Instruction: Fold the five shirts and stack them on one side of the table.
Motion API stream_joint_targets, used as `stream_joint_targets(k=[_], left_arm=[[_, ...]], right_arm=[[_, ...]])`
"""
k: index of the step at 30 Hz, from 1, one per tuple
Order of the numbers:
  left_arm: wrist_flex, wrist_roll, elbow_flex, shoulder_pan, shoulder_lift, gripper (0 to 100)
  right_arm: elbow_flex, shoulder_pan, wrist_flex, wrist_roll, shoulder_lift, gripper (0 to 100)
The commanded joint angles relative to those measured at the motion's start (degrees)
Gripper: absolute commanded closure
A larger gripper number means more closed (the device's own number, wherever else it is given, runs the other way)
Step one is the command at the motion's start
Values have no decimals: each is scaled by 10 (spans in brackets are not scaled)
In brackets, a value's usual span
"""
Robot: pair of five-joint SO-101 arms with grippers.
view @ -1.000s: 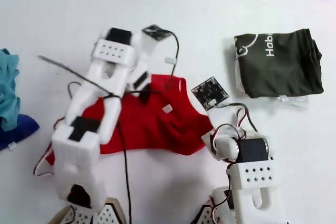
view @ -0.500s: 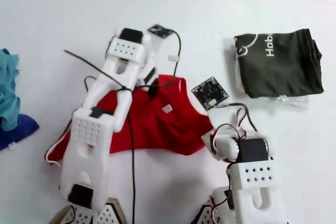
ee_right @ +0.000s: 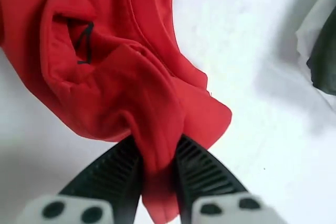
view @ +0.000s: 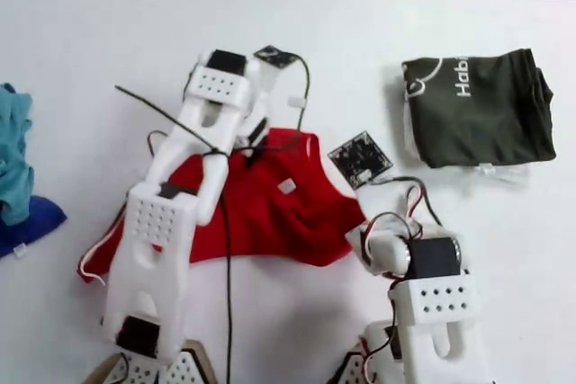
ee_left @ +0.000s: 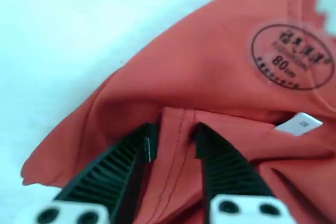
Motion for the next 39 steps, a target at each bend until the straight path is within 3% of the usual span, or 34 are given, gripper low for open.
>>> stream_joint_targets(k=[1,6,11,19,27,32,36,39], left_arm=[[4,-1,-21,-4,-4,809],[5,-1,-16,2,-2,811],[12,-1,6,15,26,932],[13,1,5,18,-8,943],[55,0,8,11,-109,974],[58,-1,11,-26,-200,975],[58,-31,37,-69,-295,975],[58,-46,124,-110,-382,975]], right_arm=[[-3,5,-5,3,-16,978],[-3,5,-5,3,-16,978],[-3,5,-5,3,-16,978],[-3,5,-5,3,-16,978],[-3,6,-8,-3,-16,978],[-18,14,-54,-3,-11,978],[-102,40,-69,-2,8,978],[-181,43,-69,-2,64,978]])
